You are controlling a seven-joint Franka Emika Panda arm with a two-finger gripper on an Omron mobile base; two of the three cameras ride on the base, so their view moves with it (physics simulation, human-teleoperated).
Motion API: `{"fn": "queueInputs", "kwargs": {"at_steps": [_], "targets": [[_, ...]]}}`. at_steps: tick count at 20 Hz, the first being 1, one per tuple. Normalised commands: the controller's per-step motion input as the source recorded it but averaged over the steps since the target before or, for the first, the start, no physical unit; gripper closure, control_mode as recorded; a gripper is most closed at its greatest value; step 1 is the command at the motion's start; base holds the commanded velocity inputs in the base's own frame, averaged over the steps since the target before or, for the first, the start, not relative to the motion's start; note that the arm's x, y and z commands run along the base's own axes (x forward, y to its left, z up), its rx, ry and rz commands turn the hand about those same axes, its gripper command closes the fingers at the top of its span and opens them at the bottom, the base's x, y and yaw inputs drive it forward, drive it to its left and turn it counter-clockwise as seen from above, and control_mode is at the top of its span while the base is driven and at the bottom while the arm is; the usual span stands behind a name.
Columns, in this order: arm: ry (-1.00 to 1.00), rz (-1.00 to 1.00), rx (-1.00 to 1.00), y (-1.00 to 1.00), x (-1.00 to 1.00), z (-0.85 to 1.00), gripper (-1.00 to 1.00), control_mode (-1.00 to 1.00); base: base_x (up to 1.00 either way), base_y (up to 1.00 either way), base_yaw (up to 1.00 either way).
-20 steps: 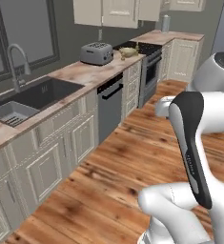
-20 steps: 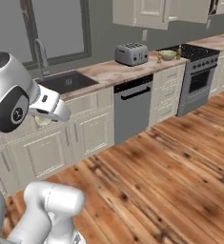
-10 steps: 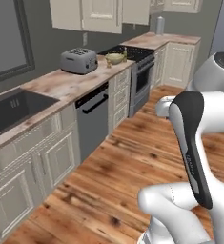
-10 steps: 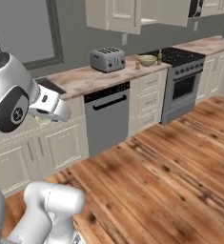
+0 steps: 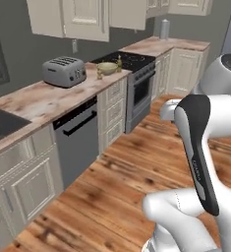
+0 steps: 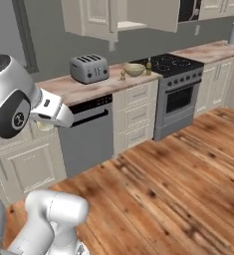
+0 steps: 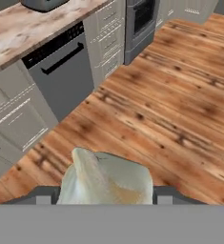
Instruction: Retrieve the bottle and the shaker from the cabinet and place them next to the mixing bowl on the counter. Then add garlic from the fridge to the mixing bowl.
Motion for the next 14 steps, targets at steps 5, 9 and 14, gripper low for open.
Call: {"fn": "queueInputs", "kwargs": {"at_steps": [5, 9, 14], "targets": [[0.00, 0.00, 0.00, 0.00, 0.00, 0.00, 1.00, 1.00, 1.00, -1.00, 0.13], [0.00, 0.00, 0.00, 0.00, 0.00, 0.00, 1.00, 1.00, 1.00, -1.00, 0.21], [0.00, 0.00, 0.00, 0.00, 0.00, 0.00, 1.00, 1.00, 1.00, -0.93, 0.30]]}}
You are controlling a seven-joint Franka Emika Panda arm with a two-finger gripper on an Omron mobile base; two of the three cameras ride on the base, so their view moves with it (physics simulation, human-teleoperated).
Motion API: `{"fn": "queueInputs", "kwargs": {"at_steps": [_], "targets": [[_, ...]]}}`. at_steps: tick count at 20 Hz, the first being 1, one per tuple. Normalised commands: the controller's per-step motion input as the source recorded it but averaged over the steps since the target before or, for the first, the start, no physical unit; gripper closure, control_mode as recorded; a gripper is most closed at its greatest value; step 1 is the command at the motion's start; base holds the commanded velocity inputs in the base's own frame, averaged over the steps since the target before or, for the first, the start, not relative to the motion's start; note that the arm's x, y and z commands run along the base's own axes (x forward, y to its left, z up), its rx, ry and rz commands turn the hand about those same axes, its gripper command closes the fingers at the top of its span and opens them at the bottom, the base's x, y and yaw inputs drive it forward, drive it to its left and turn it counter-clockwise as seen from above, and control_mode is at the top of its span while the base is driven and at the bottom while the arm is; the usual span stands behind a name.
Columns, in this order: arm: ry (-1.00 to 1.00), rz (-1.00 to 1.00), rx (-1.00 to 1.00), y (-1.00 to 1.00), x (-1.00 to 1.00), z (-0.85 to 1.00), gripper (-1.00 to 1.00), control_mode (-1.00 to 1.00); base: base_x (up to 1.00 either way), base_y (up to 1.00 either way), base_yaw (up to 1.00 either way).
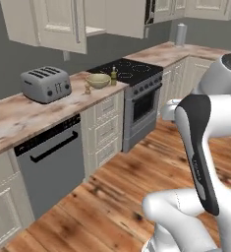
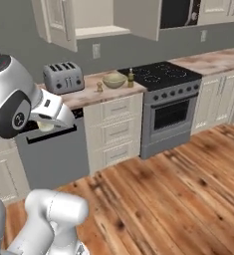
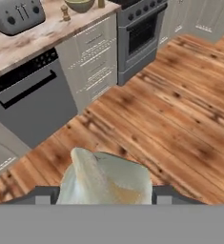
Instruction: Retrieve the bottle and the shaker from the cabinet and place them next to the mixing bowl on the counter. Then add garlic from the fridge to the mixing bowl.
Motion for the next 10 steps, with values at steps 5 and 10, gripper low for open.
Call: {"fn": "queueInputs", "kwargs": {"at_steps": [5, 10], "targets": [[0.00, 0.00, 0.00, 0.00, 0.00, 0.00, 1.00, 1.00, 1.00, -0.81, 0.35], [0.00, 0.00, 0.00, 0.00, 0.00, 0.00, 1.00, 1.00, 1.00, -0.64, 0.38]]}}
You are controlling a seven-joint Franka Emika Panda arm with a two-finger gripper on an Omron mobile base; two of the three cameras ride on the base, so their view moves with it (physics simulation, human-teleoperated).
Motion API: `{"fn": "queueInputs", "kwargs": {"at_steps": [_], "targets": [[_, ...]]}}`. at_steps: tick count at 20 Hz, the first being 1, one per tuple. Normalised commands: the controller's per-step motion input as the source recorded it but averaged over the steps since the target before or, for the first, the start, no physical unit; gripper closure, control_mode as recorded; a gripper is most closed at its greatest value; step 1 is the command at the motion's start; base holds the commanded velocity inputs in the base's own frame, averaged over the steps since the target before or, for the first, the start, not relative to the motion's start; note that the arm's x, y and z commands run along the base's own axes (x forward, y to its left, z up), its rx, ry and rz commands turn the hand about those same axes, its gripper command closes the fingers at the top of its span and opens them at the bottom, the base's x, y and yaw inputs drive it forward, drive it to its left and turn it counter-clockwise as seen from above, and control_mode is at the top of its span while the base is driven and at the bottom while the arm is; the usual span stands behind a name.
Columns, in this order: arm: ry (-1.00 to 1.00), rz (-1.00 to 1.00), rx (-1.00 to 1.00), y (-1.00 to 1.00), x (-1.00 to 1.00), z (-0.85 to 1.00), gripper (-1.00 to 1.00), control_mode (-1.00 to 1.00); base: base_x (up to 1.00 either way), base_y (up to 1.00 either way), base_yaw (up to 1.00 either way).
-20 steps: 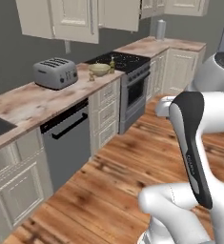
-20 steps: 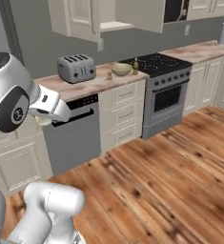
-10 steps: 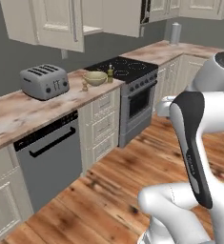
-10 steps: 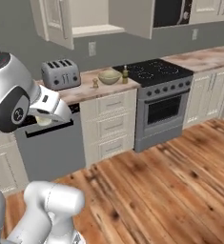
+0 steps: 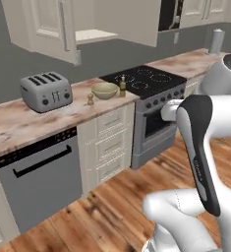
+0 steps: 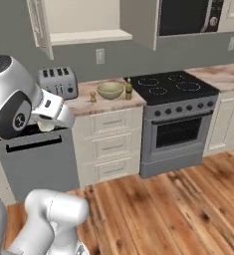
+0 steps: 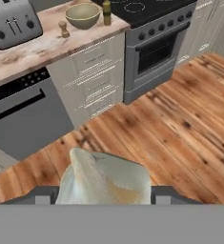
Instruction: Retrieve the bottle and the shaker from the cabinet and place them next to the mixing bowl on the counter. Then add garlic from the fridge to the mixing bowl.
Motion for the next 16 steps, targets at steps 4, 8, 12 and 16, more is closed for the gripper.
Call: {"fn": "queueInputs", "kwargs": {"at_steps": [4, 8, 12, 16], "targets": [[0.00, 0.00, 0.00, 0.00, 0.00, 0.00, 1.00, 1.00, 1.00, -0.42, 0.41], [0.00, 0.00, 0.00, 0.00, 0.00, 0.00, 1.00, 1.00, 1.00, -0.11, 0.42], [0.00, 0.00, 0.00, 0.00, 0.00, 0.00, 1.00, 1.00, 1.00, -0.16, 0.42], [0.00, 0.00, 0.00, 0.00, 0.00, 0.00, 1.00, 1.00, 1.00, -0.71, 0.34]]}}
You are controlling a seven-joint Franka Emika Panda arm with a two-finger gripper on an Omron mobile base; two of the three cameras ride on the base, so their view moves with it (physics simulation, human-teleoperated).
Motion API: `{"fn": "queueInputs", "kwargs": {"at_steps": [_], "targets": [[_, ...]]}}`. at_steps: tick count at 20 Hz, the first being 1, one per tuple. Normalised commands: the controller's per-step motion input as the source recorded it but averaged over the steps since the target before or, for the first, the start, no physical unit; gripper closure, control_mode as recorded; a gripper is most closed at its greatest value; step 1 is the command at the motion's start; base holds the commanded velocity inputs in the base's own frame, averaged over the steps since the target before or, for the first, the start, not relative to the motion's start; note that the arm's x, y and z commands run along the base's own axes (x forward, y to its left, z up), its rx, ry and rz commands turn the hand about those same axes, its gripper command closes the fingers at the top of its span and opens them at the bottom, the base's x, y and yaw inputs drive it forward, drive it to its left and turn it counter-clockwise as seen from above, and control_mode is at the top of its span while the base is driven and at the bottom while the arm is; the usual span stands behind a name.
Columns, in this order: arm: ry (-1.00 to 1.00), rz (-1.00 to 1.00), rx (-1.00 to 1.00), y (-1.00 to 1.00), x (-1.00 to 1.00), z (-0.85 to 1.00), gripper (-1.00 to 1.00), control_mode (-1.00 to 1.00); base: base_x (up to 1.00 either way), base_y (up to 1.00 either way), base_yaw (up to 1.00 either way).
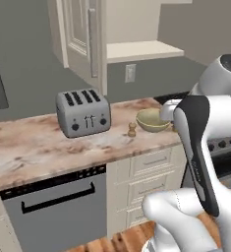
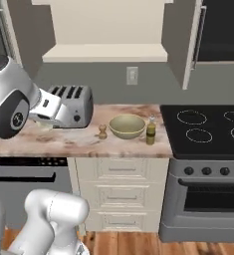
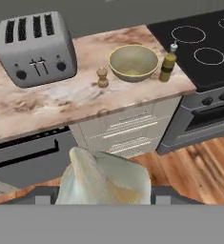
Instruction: Retrieve the bottle and the shaker from the cabinet and place them next to the mixing bowl on the counter. Then add garlic from the fridge to the mixing bowl.
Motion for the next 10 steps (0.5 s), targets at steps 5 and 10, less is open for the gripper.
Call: {"fn": "queueInputs", "kwargs": {"at_steps": [5, 10], "targets": [[0.00, 0.00, 0.00, 0.00, 0.00, 0.00, 1.00, 1.00, 0.78, -0.93, 0.22], [0.00, 0.00, 0.00, 0.00, 0.00, 0.00, 1.00, 1.00, 0.62, -0.08, 0.01]]}}
